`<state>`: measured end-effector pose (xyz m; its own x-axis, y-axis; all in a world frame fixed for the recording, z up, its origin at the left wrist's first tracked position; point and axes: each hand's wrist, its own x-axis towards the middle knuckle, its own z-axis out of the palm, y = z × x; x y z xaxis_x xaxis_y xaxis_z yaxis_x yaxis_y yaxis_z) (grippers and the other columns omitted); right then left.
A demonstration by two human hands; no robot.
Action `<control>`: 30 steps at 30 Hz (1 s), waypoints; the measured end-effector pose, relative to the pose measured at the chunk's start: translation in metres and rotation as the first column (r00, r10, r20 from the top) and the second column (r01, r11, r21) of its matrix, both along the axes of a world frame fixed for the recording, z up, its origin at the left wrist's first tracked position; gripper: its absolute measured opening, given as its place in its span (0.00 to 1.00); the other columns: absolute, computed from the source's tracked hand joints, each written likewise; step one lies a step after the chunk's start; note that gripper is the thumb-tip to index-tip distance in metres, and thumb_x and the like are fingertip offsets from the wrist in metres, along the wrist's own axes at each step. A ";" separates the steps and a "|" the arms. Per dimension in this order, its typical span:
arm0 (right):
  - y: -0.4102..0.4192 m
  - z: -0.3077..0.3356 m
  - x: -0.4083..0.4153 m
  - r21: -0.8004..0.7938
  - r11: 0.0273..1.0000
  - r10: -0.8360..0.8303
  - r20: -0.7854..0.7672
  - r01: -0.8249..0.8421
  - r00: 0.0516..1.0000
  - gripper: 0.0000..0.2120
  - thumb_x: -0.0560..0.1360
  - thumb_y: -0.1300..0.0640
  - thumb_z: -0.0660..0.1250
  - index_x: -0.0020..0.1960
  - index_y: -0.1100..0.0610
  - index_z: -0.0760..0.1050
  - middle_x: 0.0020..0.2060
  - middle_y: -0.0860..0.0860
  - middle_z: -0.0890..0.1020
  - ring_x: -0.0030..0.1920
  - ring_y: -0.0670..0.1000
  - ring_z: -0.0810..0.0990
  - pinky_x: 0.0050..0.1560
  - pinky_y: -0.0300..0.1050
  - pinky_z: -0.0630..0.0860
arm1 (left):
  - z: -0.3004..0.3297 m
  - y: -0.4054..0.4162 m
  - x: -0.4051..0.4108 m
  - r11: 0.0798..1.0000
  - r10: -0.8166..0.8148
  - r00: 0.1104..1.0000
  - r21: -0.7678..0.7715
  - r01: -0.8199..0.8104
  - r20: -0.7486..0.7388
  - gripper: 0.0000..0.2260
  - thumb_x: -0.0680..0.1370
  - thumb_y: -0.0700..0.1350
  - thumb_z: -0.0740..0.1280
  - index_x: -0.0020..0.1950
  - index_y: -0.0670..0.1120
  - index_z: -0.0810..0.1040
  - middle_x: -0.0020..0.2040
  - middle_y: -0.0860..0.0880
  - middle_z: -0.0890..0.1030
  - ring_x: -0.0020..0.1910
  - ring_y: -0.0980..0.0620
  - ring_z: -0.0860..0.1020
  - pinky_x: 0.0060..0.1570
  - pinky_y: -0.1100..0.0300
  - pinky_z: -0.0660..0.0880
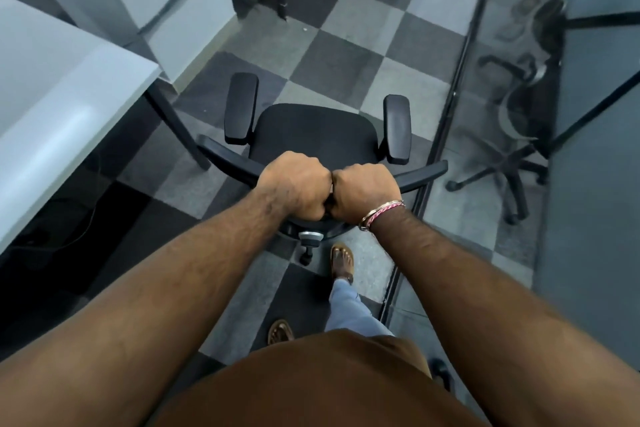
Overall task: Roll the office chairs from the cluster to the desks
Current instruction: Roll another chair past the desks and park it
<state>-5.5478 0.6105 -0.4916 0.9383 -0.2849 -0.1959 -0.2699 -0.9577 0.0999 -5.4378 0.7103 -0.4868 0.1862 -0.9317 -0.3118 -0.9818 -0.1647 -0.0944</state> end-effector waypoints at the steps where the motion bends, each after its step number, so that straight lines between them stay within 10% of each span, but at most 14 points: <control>1: -0.008 0.001 0.003 -0.005 1.000 -0.007 0.006 0.007 1.000 0.12 0.71 0.40 0.62 0.37 0.49 0.70 0.35 0.48 0.80 0.34 0.55 0.80 0.33 0.45 0.66 | 0.000 -0.008 0.004 1.000 -0.012 1.000 -0.020 0.012 0.005 0.12 0.74 0.60 0.64 0.39 0.52 0.77 0.34 0.55 0.78 0.32 0.49 0.77 0.34 0.55 0.75; 30: -0.523 -0.009 0.282 -0.037 0.973 -0.224 0.062 0.227 0.973 0.12 0.71 0.43 0.63 0.37 0.50 0.72 0.33 0.48 0.80 0.29 0.54 0.71 0.32 0.44 0.68 | -0.012 -0.545 0.298 0.980 -0.148 0.988 -0.127 0.154 0.054 0.11 0.73 0.59 0.63 0.38 0.53 0.74 0.34 0.55 0.77 0.31 0.50 0.76 0.32 0.57 0.73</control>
